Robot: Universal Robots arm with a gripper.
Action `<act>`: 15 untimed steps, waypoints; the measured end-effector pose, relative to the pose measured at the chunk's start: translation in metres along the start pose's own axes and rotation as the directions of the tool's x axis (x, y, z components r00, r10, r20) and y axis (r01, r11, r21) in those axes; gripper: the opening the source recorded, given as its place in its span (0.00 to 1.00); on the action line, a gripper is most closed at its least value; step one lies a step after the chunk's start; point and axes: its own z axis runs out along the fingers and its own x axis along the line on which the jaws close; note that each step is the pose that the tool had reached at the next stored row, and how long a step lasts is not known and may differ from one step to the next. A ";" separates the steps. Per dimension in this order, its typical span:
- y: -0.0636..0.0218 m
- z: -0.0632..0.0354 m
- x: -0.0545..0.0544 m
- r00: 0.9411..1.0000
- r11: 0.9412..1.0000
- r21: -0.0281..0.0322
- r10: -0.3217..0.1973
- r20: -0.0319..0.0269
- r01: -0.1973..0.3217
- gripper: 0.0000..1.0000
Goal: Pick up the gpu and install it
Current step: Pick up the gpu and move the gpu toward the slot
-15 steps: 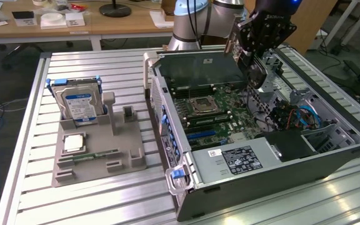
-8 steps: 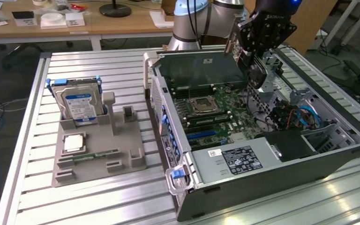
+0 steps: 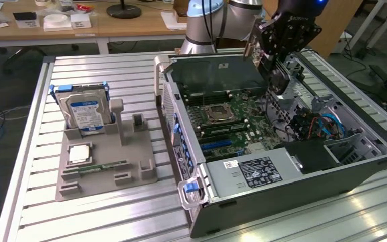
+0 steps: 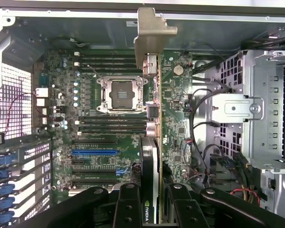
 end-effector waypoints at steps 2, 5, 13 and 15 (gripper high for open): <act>0.0001 0.0001 -0.003 1.000 1.000 0.000 0.000 0.000 0.000 0.27; 0.0002 0.0002 -0.007 1.000 1.000 0.000 0.000 0.000 0.000 0.27; 0.0006 0.0006 -0.029 1.000 1.000 0.000 0.000 -0.001 0.000 0.27; 0.0007 0.0008 -0.035 1.000 1.000 0.000 0.000 -0.001 0.000 0.27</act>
